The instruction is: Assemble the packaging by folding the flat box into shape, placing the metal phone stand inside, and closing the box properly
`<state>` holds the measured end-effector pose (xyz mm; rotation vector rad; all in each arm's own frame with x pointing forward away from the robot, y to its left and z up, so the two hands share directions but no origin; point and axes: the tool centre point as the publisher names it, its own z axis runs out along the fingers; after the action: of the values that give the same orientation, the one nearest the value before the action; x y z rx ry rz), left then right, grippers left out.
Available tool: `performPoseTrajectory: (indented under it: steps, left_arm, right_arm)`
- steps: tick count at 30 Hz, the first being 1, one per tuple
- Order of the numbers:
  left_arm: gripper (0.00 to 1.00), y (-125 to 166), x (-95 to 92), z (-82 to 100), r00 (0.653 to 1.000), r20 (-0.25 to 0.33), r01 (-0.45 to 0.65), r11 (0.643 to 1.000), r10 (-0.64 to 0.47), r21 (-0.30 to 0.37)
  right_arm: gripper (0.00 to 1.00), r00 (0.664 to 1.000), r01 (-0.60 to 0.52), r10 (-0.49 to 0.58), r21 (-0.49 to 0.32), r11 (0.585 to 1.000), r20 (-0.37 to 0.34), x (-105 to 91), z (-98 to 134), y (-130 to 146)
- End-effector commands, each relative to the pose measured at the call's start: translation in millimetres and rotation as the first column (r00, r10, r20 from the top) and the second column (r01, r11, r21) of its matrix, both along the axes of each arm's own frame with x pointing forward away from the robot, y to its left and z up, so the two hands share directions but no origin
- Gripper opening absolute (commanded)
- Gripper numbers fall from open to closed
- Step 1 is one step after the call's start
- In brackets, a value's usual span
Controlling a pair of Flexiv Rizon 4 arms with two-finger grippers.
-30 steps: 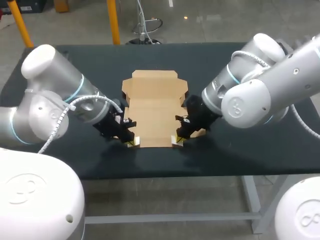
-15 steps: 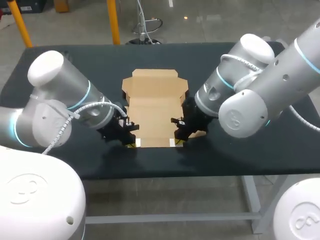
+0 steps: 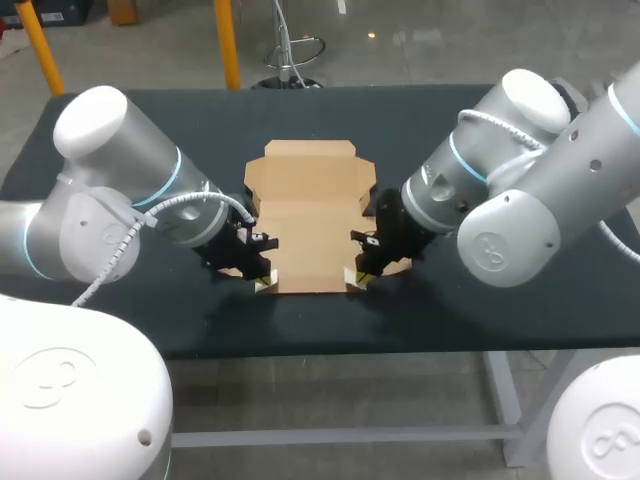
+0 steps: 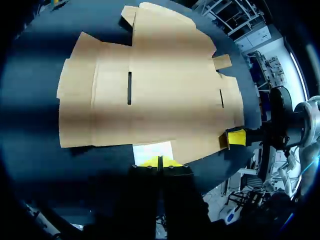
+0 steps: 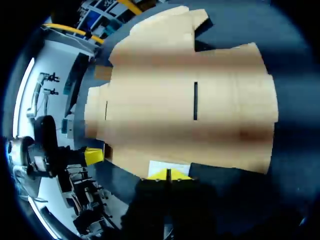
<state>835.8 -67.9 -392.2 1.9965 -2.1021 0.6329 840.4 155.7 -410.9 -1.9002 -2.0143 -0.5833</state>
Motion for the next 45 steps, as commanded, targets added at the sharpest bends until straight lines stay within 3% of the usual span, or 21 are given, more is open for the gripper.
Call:
performPoseTrajectory:
  steps: [1,5,16,19,20,21,22,23,25,36,45]
  left_arm:
    - [0.0,9.4,-2.5,20.4,1.0,-0.004,-0.009,1.0,0.009,-0.002]
    - [0.0,17.4,1.8,33.3,1.0,-0.012,-0.006,0.999,0.005,-0.049]
    - [0.0,31.5,14.1,54.9,1.0,-0.011,-0.015,0.996,0.014,-0.087]
    - [0.38,38.3,20.3,61.5,1.0,-0.011,-0.019,0.994,0.018,-0.104]
    - [0.47,39.4,21.7,62.7,1.0,-0.011,-0.021,0.994,0.02,-0.106]
    - [0.84,41.6,24.9,65.0,1.0,-0.012,-0.023,0.994,0.021,-0.108]
    - [1.0,43.0,27.1,66.6,1.0,-0.013,-0.023,0.994,0.021,-0.11]
    - [1.0,44.4,29.1,68.1,1.0,-0.013,-0.026,0.993,0.025,-0.111]
    - [1.0,47.3,33.1,71.5,1.0,-0.011,-0.029,0.993,0.028,-0.114]
    - [1.0,63.6,60.5,92.0,1.0,-0.01,0.006,0.993,-0.008,-0.119]
    - [1.0,65.7,64.3,93.5,0.999,-0.003,0.039,0.993,-0.039,-0.111]
  right_arm:
    - [0.0,0.997,-0.047,0.056,0.145,0.988,-0.061,4.9,25.3,-26.9]
    - [0.0,0.995,-0.059,0.075,0.211,0.976,-0.066,8.3,39.1,-40.4]
    - [0.0,0.991,-0.084,0.114,0.329,0.941,-0.073,24.3,65.4,-66.9]
    - [0.0,0.99,-0.087,0.12,0.356,0.93,-0.071,31.4,72.8,-72.4]
    - [0.07,0.99,-0.085,0.119,0.361,0.929,-0.071,33.2,74.3,-74.0]
    - [0.22,0.99,-0.084,0.12,0.378,0.922,-0.072,37.3,77.0,-77.4]
    - [0.35,0.99,-0.084,0.122,0.388,0.918,-0.074,40.0,79.0,-80.1]
    - [0.47,0.99,-0.082,0.12,0.395,0.915,-0.074,42.7,80.7,-82.4]
    - [1.0,0.99,-0.08,0.121,0.404,0.911,-0.077,48.3,83.4,-85.9]
    - [1.0,0.989,-0.069,0.119,0.432,0.899,-0.09,82.9,92.3,-94.8]
    - [1.0,0.989,-0.069,0.119,0.432,0.899,-0.09,82.9,92.3,-94.8]
